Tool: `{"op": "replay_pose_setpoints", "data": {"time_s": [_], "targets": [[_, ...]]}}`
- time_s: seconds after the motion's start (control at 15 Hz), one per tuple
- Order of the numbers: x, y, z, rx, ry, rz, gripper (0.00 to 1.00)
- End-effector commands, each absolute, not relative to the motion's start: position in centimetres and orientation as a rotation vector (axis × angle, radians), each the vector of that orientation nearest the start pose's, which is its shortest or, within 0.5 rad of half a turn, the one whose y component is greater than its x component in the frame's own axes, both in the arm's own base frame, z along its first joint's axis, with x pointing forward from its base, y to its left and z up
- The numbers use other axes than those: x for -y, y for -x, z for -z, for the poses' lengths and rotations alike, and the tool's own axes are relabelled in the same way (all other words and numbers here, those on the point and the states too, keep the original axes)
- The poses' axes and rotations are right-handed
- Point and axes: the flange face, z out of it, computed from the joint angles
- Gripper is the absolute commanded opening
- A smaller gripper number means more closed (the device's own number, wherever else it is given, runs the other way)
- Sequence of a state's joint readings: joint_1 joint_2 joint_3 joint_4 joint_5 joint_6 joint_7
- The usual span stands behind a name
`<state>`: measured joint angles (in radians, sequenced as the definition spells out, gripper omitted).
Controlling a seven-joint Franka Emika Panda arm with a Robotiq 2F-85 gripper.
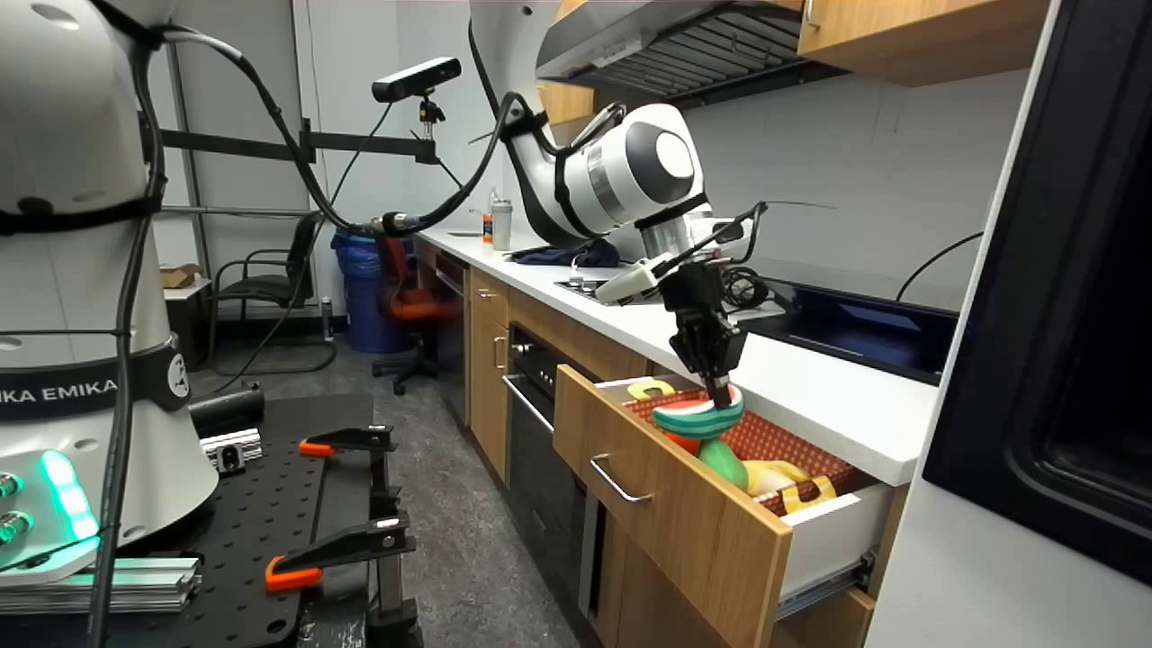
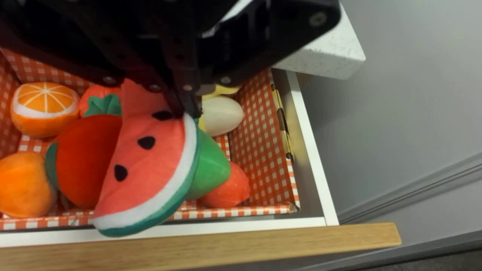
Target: Open the drawer and then put all three plush toys inside.
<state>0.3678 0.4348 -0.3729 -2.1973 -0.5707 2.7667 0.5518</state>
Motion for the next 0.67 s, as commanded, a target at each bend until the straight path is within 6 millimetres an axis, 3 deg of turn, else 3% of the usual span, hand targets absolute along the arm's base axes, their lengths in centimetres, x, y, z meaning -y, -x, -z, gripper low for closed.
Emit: {"op": "replay_pose_setpoints", "data": {"time_s": [0.0,0.2,0.27,0.33,0.6], "targets": [[-1.65,-55.10,-21.41,0.003,3.483,0.384,0.00],[-1.67,-54.69,-21.44,0.027,3.490,0.372,0.00],[-1.72,-54.58,-21.47,0.026,3.489,0.358,0.09],[-1.72,-54.45,-21.49,0.021,3.490,0.343,0.29],[-1.76,-54.36,-21.55,0.019,3.503,0.295,0.58]]}}
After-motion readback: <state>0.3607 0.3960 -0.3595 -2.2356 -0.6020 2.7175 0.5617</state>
